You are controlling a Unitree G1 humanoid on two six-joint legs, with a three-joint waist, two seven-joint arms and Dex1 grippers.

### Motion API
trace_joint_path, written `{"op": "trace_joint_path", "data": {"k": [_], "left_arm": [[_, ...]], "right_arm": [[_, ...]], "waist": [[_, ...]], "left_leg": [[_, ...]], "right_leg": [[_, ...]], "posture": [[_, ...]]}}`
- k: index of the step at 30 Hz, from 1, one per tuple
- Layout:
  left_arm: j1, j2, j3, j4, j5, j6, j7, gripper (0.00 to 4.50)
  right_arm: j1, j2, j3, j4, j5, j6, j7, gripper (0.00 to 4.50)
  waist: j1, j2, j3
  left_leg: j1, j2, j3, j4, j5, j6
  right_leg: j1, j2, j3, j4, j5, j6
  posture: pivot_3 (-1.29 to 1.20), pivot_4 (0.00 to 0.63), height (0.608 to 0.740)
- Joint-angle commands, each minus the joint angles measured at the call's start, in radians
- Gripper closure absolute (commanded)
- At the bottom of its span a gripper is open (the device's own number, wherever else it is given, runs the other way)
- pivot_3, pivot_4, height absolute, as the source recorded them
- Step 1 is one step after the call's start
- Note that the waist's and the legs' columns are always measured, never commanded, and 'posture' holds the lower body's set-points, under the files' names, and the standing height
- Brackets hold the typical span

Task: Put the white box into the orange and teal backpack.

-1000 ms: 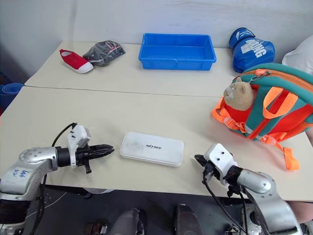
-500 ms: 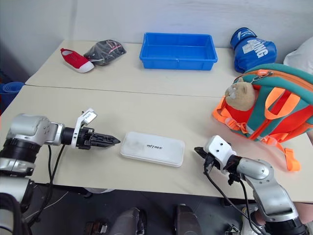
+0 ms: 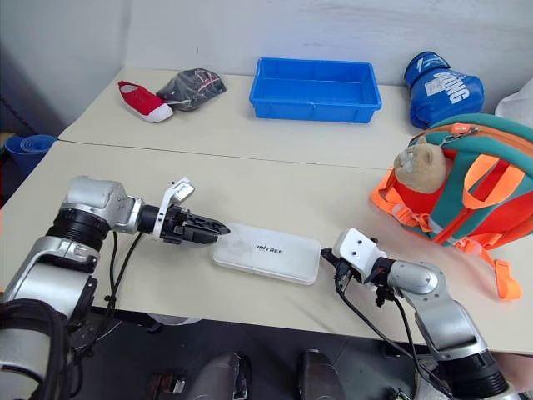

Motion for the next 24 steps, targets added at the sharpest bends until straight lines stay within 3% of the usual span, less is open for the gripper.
{"op": "trace_joint_path", "data": {"k": [1,6,7,18,21,24], "left_arm": [[0.011,-0.049,-0.043,0.028,0.021,0.036,0.01,0.01],[-0.008,-0.076,-0.011,0.028,-0.01,0.089,-0.003,0.01],[-0.008,-0.081,-0.003,0.024,-0.015,0.1,-0.001,0.19],[-0.039,-0.107,0.175,-0.009,-0.113,0.215,0.04,3.23],[-0.003,-0.064,0.205,-0.126,-0.169,0.212,0.014,3.31],[0.072,-0.006,0.239,-0.274,-0.184,0.083,-0.004,3.31]], "right_arm": [[-0.015,0.007,-0.004,-0.003,-0.004,-0.024,-0.005,4.5],[-0.019,0.03,0.005,-0.009,-0.002,-0.036,-0.013,4.5],[-0.02,0.034,0.007,-0.01,-0.004,-0.037,-0.015,4.5],[0.04,0.046,-0.051,-0.051,0.039,-0.03,-0.018,4.5],[0.129,0.03,-0.134,-0.097,0.095,-0.067,0.001,4.5],[0.284,0.052,-0.304,-0.177,0.208,-0.095,0.007,4.5]], "waist": [[-0.002,0.0,0.0],[-0.006,0.0,0.0],[-0.006,0.0,0.0],[-0.01,-0.003,0.002],[-0.01,-0.003,0.002],[-0.009,-0.003,0.002]], "left_leg": [[0.0,0.0,0.0,0.0,0.0,0.0],[0.0,0.0,0.0,0.0,0.0,0.0],[0.0,0.0,0.0,0.0,0.0,-0.001],[-0.005,0.001,0.0,0.0,0.001,-0.002],[-0.006,0.001,0.0,0.0,0.001,-0.002],[-0.007,0.002,-0.001,0.0,0.001,-0.003]], "right_leg": [[0.0,0.0,0.0,0.0,0.0,0.0],[-0.001,0.0,0.0,0.0,0.0,0.0],[-0.001,0.001,0.0,0.0,0.0,0.0],[-0.005,0.002,-0.001,0.001,0.0,0.0],[-0.006,0.002,-0.001,0.001,0.0,0.0],[-0.007,0.002,-0.001,0.0,0.0,0.0]], "posture": [[0.0,0.15,0.74],[0.0,0.15,0.74],[0.0,0.15,0.74],[0.0,0.15,0.74],[0.0,0.15,0.74],[0.0,0.15,0.74]]}}
